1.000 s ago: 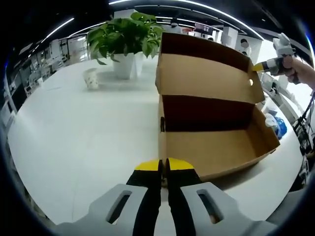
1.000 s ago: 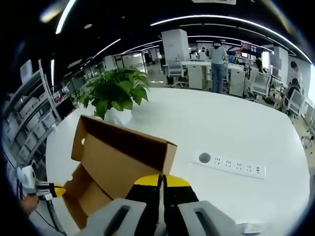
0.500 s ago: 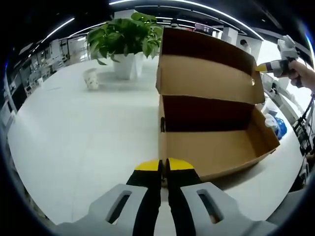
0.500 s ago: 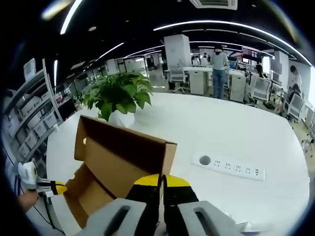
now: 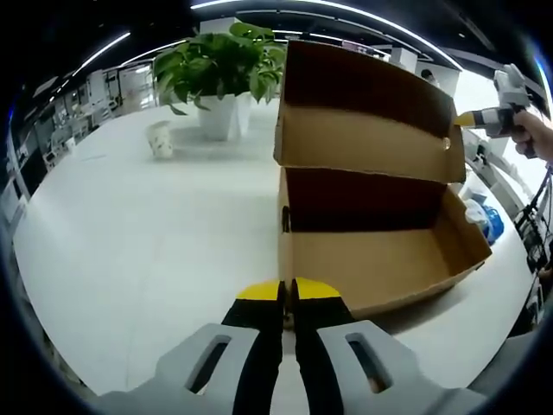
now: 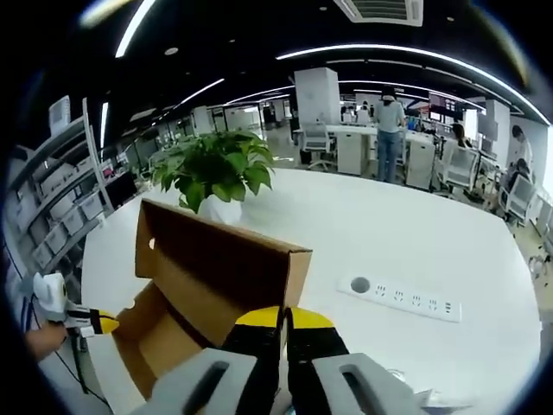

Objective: Operate the shoe box by opening the lid, removing the specified soft item, and placing it in the target area until the item is outside and the box remains undamaged.

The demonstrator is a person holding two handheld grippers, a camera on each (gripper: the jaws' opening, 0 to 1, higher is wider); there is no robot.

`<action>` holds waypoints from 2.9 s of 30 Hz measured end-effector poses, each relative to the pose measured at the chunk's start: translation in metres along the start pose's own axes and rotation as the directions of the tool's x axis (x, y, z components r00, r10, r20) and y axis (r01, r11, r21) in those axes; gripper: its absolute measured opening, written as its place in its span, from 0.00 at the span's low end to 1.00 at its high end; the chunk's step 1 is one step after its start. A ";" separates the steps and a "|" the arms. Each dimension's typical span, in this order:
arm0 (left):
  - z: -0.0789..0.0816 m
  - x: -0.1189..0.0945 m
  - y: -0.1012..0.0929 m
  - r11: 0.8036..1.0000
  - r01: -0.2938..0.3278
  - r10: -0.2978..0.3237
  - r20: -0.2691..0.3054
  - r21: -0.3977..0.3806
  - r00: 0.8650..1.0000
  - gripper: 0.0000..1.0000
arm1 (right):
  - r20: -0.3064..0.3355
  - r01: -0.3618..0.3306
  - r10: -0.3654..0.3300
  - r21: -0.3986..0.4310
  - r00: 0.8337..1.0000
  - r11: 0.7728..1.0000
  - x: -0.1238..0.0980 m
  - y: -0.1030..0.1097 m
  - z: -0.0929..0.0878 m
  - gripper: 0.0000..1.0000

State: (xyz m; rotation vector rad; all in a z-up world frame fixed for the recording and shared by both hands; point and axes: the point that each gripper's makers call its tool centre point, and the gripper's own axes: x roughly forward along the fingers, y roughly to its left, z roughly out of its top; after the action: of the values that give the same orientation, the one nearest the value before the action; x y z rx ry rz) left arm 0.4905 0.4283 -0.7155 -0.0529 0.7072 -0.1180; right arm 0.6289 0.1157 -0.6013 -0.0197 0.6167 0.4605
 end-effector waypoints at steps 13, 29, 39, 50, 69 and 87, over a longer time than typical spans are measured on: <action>0.000 0.000 -0.001 1.000 0.001 -0.001 0.002 -0.002 1.000 0.01 | 0.032 -0.004 0.005 -0.033 0.999 0.999 -0.013 0.007 -0.004 0.00; -0.001 0.000 0.000 1.000 0.005 -0.004 0.007 -0.021 1.000 0.02 | 0.098 0.013 -0.005 -0.078 0.995 0.997 -0.028 0.018 -0.012 0.00; -0.001 -0.001 0.001 0.999 0.008 -0.007 0.019 -0.045 1.000 0.02 | 0.123 0.022 -0.010 -0.103 0.992 0.994 -0.036 0.023 -0.018 0.00; -0.001 -0.003 0.001 0.999 0.012 -0.011 0.031 -0.043 0.999 0.02 | 0.140 0.026 -0.008 -0.126 0.990 0.992 -0.045 0.028 -0.026 0.00; -0.003 -0.010 -0.006 0.999 0.020 -0.019 0.040 -0.031 0.999 0.03 | 0.150 0.016 0.006 -0.147 0.989 0.989 -0.055 0.038 -0.046 0.00; -0.001 -0.009 -0.004 1.000 0.024 -0.024 0.041 -0.006 0.999 0.03 | 0.142 0.010 0.008 -0.125 0.990 0.992 -0.064 0.049 -0.069 0.00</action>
State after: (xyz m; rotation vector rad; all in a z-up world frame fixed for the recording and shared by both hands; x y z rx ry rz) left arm 0.4825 0.4252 -0.7099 -0.0702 0.6660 -0.1374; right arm 0.5246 0.1231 -0.6160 -0.1062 0.4465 0.4947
